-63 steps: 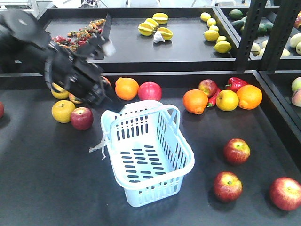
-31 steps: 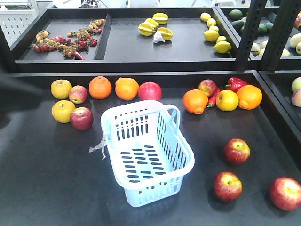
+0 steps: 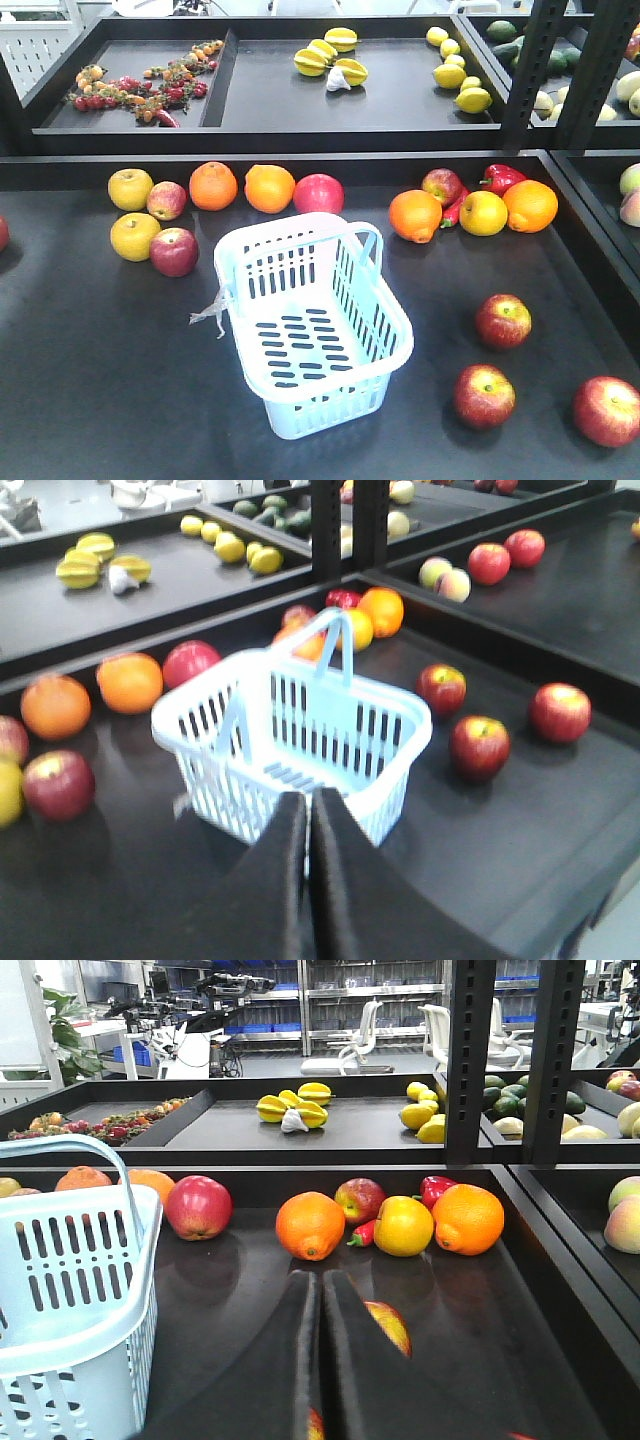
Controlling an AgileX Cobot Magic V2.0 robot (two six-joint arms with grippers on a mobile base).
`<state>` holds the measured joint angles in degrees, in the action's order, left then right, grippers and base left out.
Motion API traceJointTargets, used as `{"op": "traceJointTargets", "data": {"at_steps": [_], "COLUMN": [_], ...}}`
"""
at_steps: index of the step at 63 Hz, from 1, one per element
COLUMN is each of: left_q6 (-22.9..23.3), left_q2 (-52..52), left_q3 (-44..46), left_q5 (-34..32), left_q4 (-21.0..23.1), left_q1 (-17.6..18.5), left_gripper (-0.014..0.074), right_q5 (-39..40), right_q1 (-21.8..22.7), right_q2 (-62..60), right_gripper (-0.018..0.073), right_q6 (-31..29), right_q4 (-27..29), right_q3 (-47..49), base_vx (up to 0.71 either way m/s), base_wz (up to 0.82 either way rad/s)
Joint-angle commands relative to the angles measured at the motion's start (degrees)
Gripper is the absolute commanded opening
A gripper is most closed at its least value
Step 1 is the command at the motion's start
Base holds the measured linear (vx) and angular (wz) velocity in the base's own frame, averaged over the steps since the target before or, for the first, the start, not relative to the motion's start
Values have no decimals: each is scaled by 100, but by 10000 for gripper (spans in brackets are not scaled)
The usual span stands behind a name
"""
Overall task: Pick three apples into basket with both arms
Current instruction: 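Open the left gripper and withdraw it from the basket handle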
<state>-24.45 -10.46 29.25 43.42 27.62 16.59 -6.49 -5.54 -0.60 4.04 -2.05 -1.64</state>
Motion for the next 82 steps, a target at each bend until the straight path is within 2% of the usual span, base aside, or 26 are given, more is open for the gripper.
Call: {"op": "traceJointTargets", "data": {"at_steps": [1,12,28,33,42,51,57,62,66,77,82], "left_q6": [83,83,83,83,83,83,83,107,114,114,114], "left_q2": [82,59,59,59,59,59,59,59,59,59,59], "left_q3": [-336,-878,-913,-913,-913,-913,-913,-913,-913,-913,-913], "left_q5": [-524,-985,-1321,-1321,-1321,-1322,-1322,-1309,-1320,-1320,-1320], "left_q4": [182,188,194,194,194,189,189,189,189,189,189], "left_q1": [8,8,8,8,8,8,8,8,8,8,8], "left_gripper": [-8,-8,-8,-8,-8,-8,-8,-8,-8,-8,-8], "right_q5": [402,402,428,649,1332,1915,2006,1641,1114,-1419,-2020], "right_q1": [27,27,27,27,27,27,27,27,27,27,27], "right_q2": [-59,-59,-59,-59,-59,-59,-59,-18,177,1575,2204], "right_gripper": [-1,-1,-1,-1,-1,-1,-1,-1,-1,-1,10], "right_q6": [-50,-50,11,270,1087,1535,1834,1669,1258,314,-100], "right_q4": [-56,-56,-20,318,1424,2384,2624,2462,2146,1399,1240], "right_q3": [-77,-77,-77,-77,-77,-51,302,924,1516,3277,3794], "base_vx": [0,0,0,0,0,0,0,0,0,0,0], "base_wz": [0,0,0,0,0,0,0,0,0,0,0]}}
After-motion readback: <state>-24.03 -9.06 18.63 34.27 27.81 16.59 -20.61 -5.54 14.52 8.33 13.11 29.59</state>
